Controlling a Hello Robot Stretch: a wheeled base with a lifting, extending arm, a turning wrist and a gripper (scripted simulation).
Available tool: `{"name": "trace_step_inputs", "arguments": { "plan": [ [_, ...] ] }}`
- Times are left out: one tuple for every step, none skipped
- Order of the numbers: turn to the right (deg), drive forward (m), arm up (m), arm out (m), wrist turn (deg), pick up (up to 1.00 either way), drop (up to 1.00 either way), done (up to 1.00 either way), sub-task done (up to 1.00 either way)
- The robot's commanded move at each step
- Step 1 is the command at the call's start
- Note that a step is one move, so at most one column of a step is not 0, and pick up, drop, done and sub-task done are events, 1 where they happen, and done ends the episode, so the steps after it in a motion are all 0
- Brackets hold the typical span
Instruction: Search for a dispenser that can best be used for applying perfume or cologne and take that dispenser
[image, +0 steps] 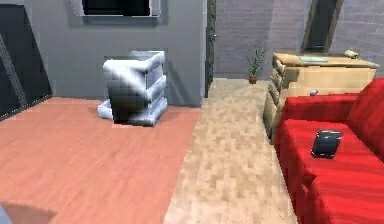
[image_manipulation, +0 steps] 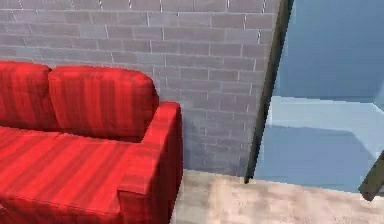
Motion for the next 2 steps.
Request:
{"name": "trace_step_inputs", "arguments": {
  "plan": [
    [0.0, 1.0, 0.0, 0.0, 0.0, 0.0, 0.0, 0.0, 0.0],
    [0.0, 1.0, 0.0, 0.0, 0.0, 0.0, 0.0, 0.0, 0.0]
  ]
}}
